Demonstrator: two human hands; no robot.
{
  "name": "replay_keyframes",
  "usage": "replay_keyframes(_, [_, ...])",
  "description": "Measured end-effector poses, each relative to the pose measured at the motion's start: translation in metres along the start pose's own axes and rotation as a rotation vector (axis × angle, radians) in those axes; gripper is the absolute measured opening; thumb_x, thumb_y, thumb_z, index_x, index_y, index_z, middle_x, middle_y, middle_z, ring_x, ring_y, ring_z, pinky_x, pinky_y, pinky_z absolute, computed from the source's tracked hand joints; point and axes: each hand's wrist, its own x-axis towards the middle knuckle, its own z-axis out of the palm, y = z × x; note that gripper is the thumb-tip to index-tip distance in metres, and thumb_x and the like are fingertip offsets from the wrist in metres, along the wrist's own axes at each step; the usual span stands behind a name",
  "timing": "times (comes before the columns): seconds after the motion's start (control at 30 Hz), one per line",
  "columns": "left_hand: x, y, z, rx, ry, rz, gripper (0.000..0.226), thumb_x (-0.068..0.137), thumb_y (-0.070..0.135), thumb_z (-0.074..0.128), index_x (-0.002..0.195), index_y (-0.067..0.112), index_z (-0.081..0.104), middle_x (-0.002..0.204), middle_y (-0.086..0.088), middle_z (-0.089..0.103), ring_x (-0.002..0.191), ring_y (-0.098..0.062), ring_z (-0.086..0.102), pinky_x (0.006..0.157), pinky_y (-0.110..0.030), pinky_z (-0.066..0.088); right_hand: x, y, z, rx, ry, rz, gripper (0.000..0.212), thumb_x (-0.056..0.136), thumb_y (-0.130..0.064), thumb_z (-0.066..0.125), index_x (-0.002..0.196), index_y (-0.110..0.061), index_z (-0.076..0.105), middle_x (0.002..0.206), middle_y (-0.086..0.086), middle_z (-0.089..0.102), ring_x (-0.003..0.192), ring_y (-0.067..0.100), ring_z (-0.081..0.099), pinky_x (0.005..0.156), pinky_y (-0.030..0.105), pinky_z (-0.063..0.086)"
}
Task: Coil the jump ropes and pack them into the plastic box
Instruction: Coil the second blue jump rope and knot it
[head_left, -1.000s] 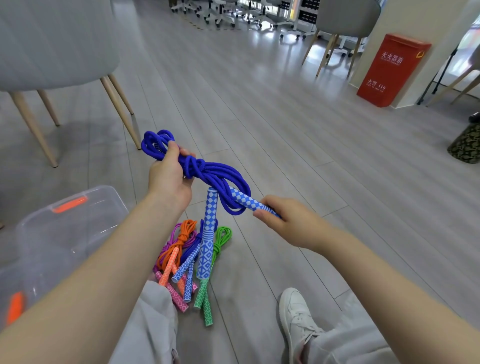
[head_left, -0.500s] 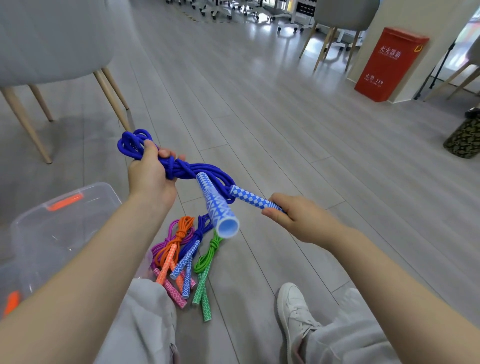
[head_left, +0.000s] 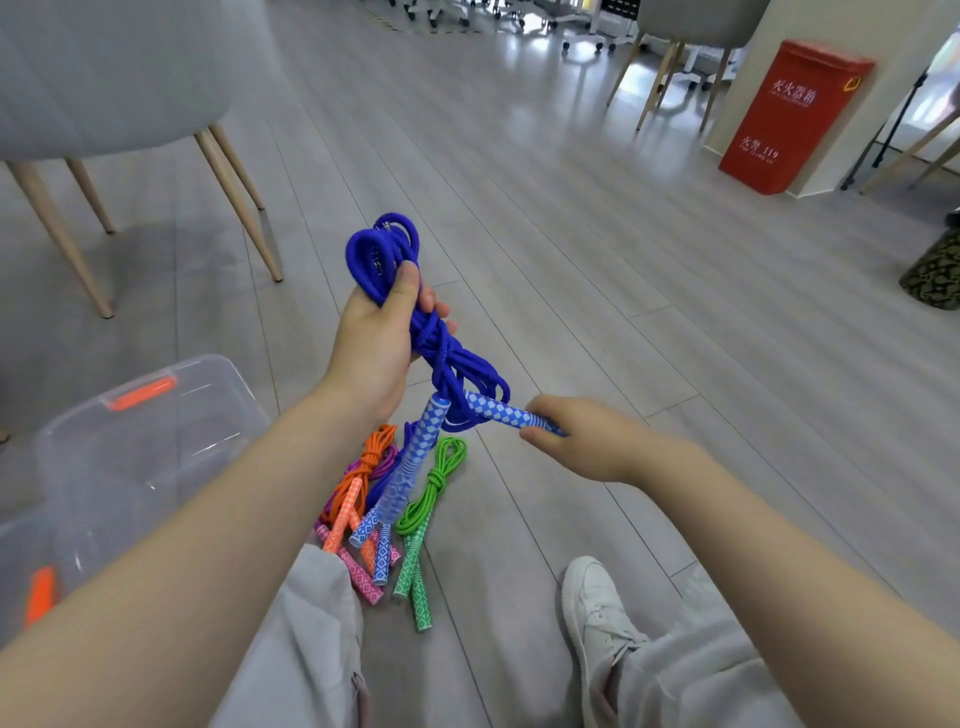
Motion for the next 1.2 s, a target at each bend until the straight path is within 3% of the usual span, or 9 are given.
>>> replay_keyframes(0.1, [0.002,-0.003,-0.001,0.014,0.015,-0.021,0.023,0.103,0.022,0.042,0.083,0.012,0.049,0.07,0.0,0.049,0.07,-0.016,0.056,0.08,-0.043,0.056,0.011,-0.018,0.002,0.201,0.061,-0.04,0.046,0.096,-0.037,0.05,0.139,-0.027,0.037,0.126,-0.005,0.055,0.106,0.015,0.055,0.094,0.033,0.046])
replay_keyframes(0.23, [0.005,-0.005,-0.006,0.038,-0.003,-0.101,0.026,0.102,0.025,0.043,0.082,0.011,0.052,0.069,0.0,0.053,0.069,-0.017,0.06,0.082,-0.043,0.056,0.021,-0.052,0.009,0.401,0.204,-0.137,0.064,0.087,-0.051,0.062,0.141,-0.03,0.035,0.13,-0.008,0.053,0.111,0.012,0.054,0.096,0.032,0.046])
replay_keyframes(0.43, [0.009,-0.009,-0.015,0.006,-0.008,-0.163,0.017,0.1,0.02,0.048,0.106,0.005,0.053,0.079,-0.002,0.062,0.083,-0.019,0.063,0.078,-0.034,0.056,0.041,-0.079,0.021,0.426,0.329,-0.086,0.034,0.091,-0.04,0.059,0.121,-0.023,0.053,0.104,-0.001,0.066,0.091,0.021,0.062,0.086,0.042,0.05])
replay_keyframes(0.6, [-0.001,-0.022,-0.027,0.496,-0.212,-0.214,0.035,0.099,0.02,0.05,0.131,0.013,0.04,0.107,0.008,0.06,0.078,0.005,0.064,0.062,-0.008,0.049,0.055,-0.083,0.028,0.878,0.362,0.038,0.016,0.094,-0.027,0.058,0.109,-0.022,0.054,0.099,0.004,0.068,0.091,0.025,0.069,0.084,0.05,0.056])
replay_keyframes(0.67, [-0.001,-0.03,-0.039,0.755,-0.315,-0.3,0.038,0.101,0.039,0.041,0.132,0.018,0.049,0.116,0.006,0.061,0.093,0.002,0.062,0.078,-0.008,0.048,0.058,-0.082,0.028,0.983,0.351,0.084,0.016,0.096,-0.025,0.055,0.112,-0.02,0.054,0.104,0.008,0.067,0.087,0.023,0.069,0.078,0.046,0.059])
replay_keyframes(0.73, [-0.002,-0.036,-0.047,0.847,-0.349,-0.388,0.049,0.1,0.052,0.034,0.128,0.02,0.059,0.124,-0.002,0.063,0.111,-0.015,0.06,0.103,-0.03,0.042,0.061,-0.081,0.027,1.106,0.339,0.121,0.018,0.097,-0.018,0.051,0.115,-0.014,0.053,0.11,0.014,0.065,0.082,0.022,0.068,0.066,0.036,0.06])
replay_keyframes(0.83, [-0.002,-0.039,-0.05,0.674,-0.258,-0.474,0.047,0.1,0.049,0.038,0.12,0.015,0.063,0.121,-0.005,0.065,0.108,-0.019,0.062,0.106,-0.038,0.042,0.065,-0.082,0.026,1.265,0.329,0.185,0.022,0.098,-0.016,0.05,0.118,-0.008,0.051,0.113,0.017,0.064,0.081,0.026,0.068,0.066,0.035,0.06])
replay_keyframes(1.03, [-0.003,-0.036,-0.046,0.42,-0.315,-0.44,0.019,0.09,0.037,0.064,0.105,0.028,0.056,0.103,-0.008,0.071,0.09,-0.024,0.068,0.085,-0.039,0.053,0.073,-0.086,0.013,1.553,0.441,0.146,0.016,0.101,-0.019,0.047,0.109,-0.008,0.054,0.093,0.014,0.066,0.074,0.028,0.068,0.064,0.039,0.058])
replay_keyframes(1.2, [-0.004,-0.031,-0.033,0.169,-0.292,-0.382,0.038,0.083,0.015,0.072,0.116,0.016,0.053,0.102,-0.011,0.07,0.081,-0.02,0.07,0.071,-0.038,0.058,0.075,-0.094,0.0,1.356,0.607,0.042,0.018,0.099,-0.021,0.051,0.114,-0.011,0.053,0.089,0.006,0.065,0.06,0.012,0.064,0.043,0.021,0.044])
